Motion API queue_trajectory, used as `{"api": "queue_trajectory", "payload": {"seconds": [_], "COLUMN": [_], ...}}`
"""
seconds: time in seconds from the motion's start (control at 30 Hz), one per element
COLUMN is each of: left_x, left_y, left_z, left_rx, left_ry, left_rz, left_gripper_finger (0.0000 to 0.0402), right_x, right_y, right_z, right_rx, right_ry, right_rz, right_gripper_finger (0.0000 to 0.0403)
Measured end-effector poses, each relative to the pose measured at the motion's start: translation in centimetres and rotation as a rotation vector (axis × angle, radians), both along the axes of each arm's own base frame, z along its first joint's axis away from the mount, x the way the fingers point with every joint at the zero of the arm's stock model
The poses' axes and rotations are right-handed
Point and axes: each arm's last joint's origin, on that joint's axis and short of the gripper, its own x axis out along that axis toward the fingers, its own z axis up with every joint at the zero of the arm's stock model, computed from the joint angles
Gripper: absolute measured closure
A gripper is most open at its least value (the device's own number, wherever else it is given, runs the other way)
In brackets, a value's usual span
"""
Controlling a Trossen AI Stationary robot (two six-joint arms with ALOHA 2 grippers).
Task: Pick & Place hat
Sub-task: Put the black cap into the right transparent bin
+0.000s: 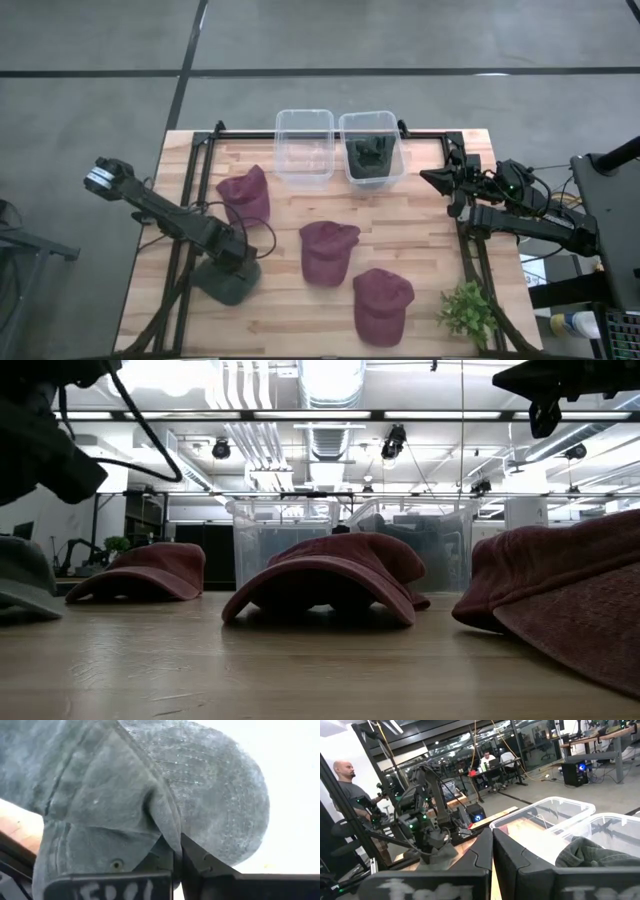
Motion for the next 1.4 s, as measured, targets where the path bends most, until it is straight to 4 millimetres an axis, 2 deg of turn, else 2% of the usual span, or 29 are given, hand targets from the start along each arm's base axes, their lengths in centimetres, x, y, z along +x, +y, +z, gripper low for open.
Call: {"api": "queue_trajectory", "payload": {"seconds": [0.13, 0.23, 0.43, 0.6, 0.7, 0.8, 1.03, 1.2, 1.4], "left_x": [0.3, 0.6, 1.2, 1.5, 1.8, 2.5, 7.1, 11.1, 14.1], "left_y": [-0.2, -0.4, -0.8, -0.4, 0.1, 0.6, 2.6, 4.1, 5.4], "left_z": [1.1, 2.8, 8.4, 13.5, 15.7, 17.1, 18.5, 19.7, 21.5], "left_rx": [-0.005, -0.027, -0.041, 0.057, 0.164, 0.230, 0.336, 0.393, 0.442], "left_ry": [-0.007, 0.002, -0.032, -0.180, -0.285, -0.341, -0.381, -0.361, -0.336], "left_rz": [-0.006, -0.016, -0.043, -0.017, -0.008, -0.032, -0.189, -0.331, -0.493], "left_gripper_finger": [0.0398, 0.0399, 0.0400, 0.0400, 0.0401, 0.0401, 0.0401, 0.0401, 0.0401], "right_x": [0.0, 0.0, 0.0, 0.0, 0.1, 0.4, 2.6, 4.4, 7.1], "right_y": [0.0, 0.0, 0.0, 0.0, 0.0, -0.1, -0.5, -1.0, -1.6], "right_z": [0.0, 0.0, 0.0, 0.0, 0.0, -0.1, 0.9, 2.3, 4.6], "right_rx": [0.000, 0.000, -0.003, -0.003, 0.001, 0.005, -0.134, -0.199, -0.313], "right_ry": [0.000, 0.000, 0.001, 0.001, 0.005, 0.015, -0.044, 0.006, 0.056], "right_rz": [0.000, 0.001, 0.001, 0.001, 0.003, 0.006, 0.119, 0.144, 0.215], "right_gripper_finger": [0.0394, 0.0394, 0.0394, 0.0394, 0.0394, 0.0394, 0.0394, 0.0394, 0.0375]}}
